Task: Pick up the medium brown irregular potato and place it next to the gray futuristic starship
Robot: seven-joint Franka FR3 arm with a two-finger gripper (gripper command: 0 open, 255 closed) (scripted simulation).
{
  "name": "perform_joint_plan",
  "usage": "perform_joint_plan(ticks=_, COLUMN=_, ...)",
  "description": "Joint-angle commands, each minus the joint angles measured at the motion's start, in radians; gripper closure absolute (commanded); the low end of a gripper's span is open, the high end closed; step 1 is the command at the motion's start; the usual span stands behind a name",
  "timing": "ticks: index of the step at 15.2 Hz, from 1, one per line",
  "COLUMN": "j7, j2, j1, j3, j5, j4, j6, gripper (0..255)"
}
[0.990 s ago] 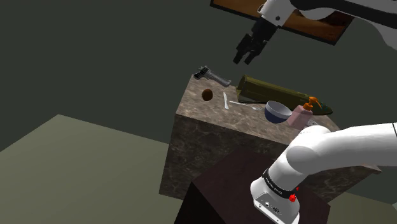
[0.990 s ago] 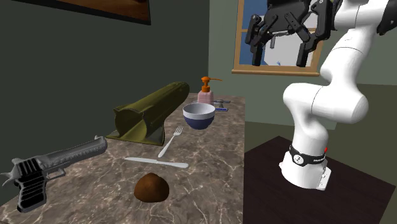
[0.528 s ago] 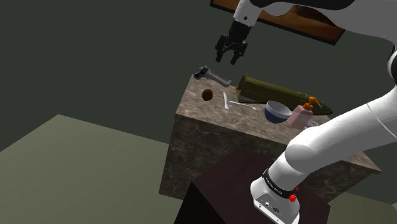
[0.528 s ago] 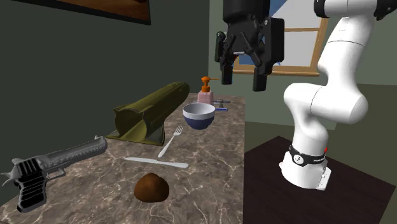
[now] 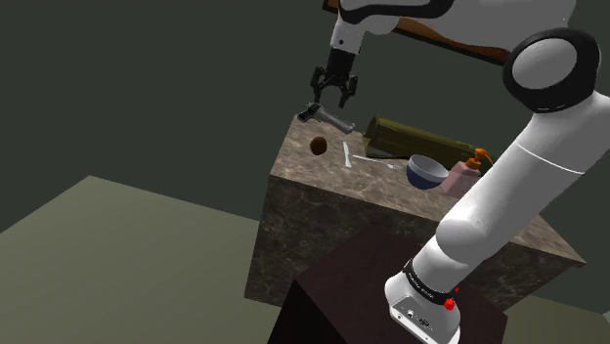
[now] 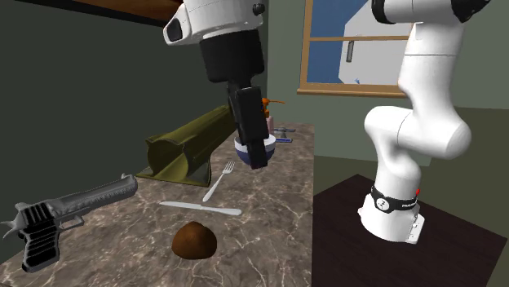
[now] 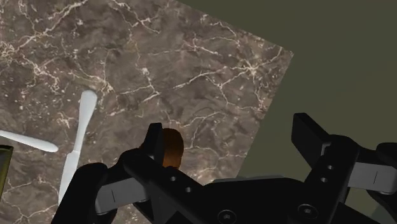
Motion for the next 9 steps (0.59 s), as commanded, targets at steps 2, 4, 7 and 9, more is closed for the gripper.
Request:
perform_joint_plan(ticks=2, j7=0.062, j2=0.149, j1=-0.015, j3=-0.016, j5=0.007, j4=0.13, j6=-0.054, gripper=0)
perform_joint_plan(ticks=4, j7=0.1, j2=0.244, j1=-0.026, j3=-0.029, j5=0.015, j4=0.214, j6=-0.09, gripper=0)
perform_joint_plan(ticks=7, j7=0.155, j2=0.386, j1=-0.045, j3=-0.048, j5=0.032, j4=0.345, j6=-0.15, gripper=0)
perform_joint_plan(ticks=9, j7=0.191, j2=0.482, j1=-0.061, j3=-0.061, j5=0.046, j4=0.438, j6=-0.194, gripper=0)
